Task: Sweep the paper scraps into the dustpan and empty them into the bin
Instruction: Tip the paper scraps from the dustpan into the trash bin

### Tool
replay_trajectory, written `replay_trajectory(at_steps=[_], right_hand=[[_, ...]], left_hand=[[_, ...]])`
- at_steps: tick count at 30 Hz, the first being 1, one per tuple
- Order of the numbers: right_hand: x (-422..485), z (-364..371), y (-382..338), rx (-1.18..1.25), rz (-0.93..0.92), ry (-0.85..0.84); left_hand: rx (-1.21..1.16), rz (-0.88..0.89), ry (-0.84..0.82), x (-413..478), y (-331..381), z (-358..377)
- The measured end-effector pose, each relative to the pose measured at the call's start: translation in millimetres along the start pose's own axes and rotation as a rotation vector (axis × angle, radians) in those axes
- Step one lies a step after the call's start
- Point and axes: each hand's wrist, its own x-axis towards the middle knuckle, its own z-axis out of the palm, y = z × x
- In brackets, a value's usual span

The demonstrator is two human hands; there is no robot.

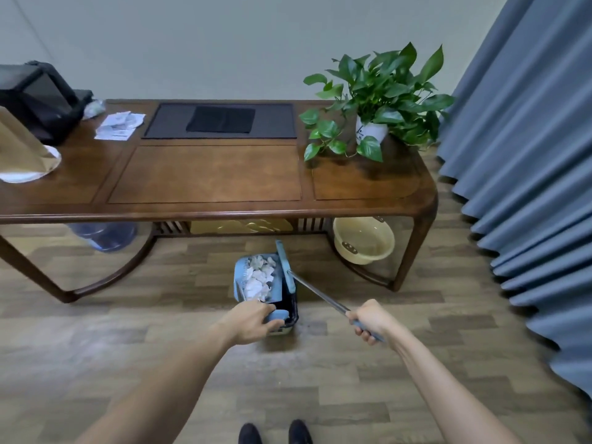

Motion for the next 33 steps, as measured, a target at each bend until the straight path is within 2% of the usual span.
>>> replay_trajectory(at_steps=[7, 20, 29, 33], right_hand=[[18.5, -7.5, -4.9, 0.092, 0.056, -0.038], [12.7, -14.3, -21.9, -0.069, 0.017, -0.021], [11.5, -10.8, -33.9, -0.132, -0.104, 0.096], [13.6, -6.5, -36.7, -0.069, -0.161, 0.106]], left_hand=[[0.138, 0.063, -0.062, -4.4, 5.7, 21.1], [0.203, 0.106, -0.059, -32.9, 16.9, 36.0], [0.249, 0.091, -0.109, -36.6, 27.7, 41.8], [0.242, 0.096, -0.119, -38.0, 23.7, 49.8]])
